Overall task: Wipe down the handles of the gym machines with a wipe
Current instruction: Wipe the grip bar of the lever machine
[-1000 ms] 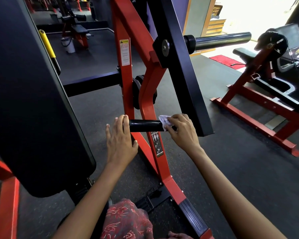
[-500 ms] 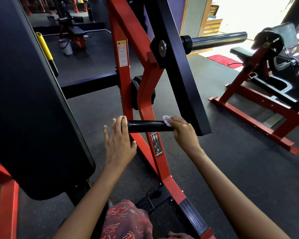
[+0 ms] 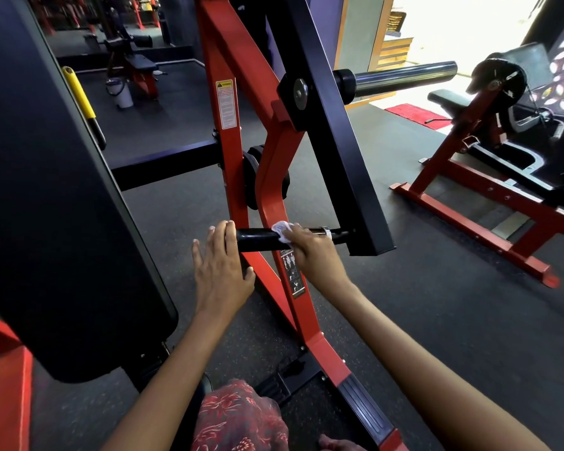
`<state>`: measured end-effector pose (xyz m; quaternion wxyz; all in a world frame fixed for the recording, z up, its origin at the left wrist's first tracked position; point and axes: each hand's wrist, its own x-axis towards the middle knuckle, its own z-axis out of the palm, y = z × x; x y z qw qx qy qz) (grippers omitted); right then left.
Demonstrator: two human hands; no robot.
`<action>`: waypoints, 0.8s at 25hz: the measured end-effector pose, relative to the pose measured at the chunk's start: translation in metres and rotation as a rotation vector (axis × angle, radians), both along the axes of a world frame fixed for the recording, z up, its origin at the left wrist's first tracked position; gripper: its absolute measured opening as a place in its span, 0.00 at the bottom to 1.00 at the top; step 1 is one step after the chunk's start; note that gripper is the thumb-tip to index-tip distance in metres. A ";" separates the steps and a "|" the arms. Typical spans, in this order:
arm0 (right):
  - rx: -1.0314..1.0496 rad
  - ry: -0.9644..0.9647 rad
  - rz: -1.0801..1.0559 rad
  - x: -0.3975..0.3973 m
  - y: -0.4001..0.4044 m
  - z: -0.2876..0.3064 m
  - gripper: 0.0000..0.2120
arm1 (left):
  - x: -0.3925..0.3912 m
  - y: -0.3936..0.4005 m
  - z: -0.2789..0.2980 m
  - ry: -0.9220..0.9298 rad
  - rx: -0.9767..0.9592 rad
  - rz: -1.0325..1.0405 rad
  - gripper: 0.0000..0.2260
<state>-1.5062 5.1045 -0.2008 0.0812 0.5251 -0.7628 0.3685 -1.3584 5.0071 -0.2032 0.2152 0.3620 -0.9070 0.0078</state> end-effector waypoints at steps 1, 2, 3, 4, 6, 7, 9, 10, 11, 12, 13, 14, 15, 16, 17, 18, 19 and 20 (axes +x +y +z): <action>0.008 0.030 -0.017 -0.009 0.009 -0.004 0.18 | 0.000 0.000 0.000 -0.003 0.002 -0.004 0.40; 0.033 0.049 -0.074 -0.023 0.018 -0.008 0.19 | 0.000 0.000 0.000 -0.011 0.009 -0.007 0.40; 0.066 0.045 -0.142 -0.037 0.024 -0.010 0.19 | 0.000 -0.001 0.000 -0.017 0.016 -0.008 0.40; 0.090 0.022 -0.185 -0.047 0.024 -0.012 0.16 | 0.000 -0.001 0.000 -0.017 0.019 -0.008 0.40; 0.086 -0.075 -0.186 -0.052 0.011 -0.006 0.12 | -0.001 0.000 0.000 -0.011 0.021 -0.006 0.40; 0.081 -0.150 -0.176 -0.051 0.004 -0.002 0.11 | -0.001 0.000 0.001 -0.009 0.022 -0.004 0.40; 0.075 -0.228 -0.179 -0.047 0.000 0.001 0.10 | 0.001 0.001 0.002 -0.008 0.025 -0.004 0.40; 0.057 -0.204 -0.176 -0.045 0.005 -0.001 0.10 | 0.002 0.000 0.002 -0.009 0.025 -0.006 0.40; 0.039 -0.134 -0.174 -0.041 0.014 -0.005 0.10 | 0.003 0.000 0.002 -0.010 0.027 -0.010 0.40; 0.031 -0.051 -0.175 -0.036 0.024 -0.009 0.10 | 0.003 0.000 0.003 -0.008 0.028 -0.013 0.40; 0.037 0.008 -0.171 -0.032 0.031 -0.010 0.11 | 0.003 0.000 0.003 -0.003 0.030 -0.016 0.40; 0.050 0.037 -0.176 -0.034 0.032 -0.010 0.11 | 0.001 0.000 0.003 0.008 0.034 -0.020 0.40; 0.060 0.019 -0.197 -0.037 0.028 -0.006 0.10 | 0.000 0.001 0.003 0.021 0.046 -0.024 0.40; 0.060 -0.036 -0.230 -0.041 0.020 -0.003 0.09 | 0.000 0.001 0.002 0.032 0.063 -0.028 0.40; 0.070 -0.112 -0.251 -0.042 0.012 0.000 0.09 | 0.001 0.000 0.002 0.043 0.076 -0.035 0.40; 0.085 -0.162 -0.261 -0.041 0.005 0.001 0.10 | 0.002 -0.001 0.001 0.055 0.082 -0.045 0.40; 0.101 -0.162 -0.263 -0.035 -0.003 0.003 0.11 | 0.003 -0.001 0.001 0.067 0.086 -0.055 0.39; 0.093 -0.143 -0.250 -0.024 -0.010 0.005 0.12 | 0.004 -0.001 0.001 0.077 0.088 -0.061 0.38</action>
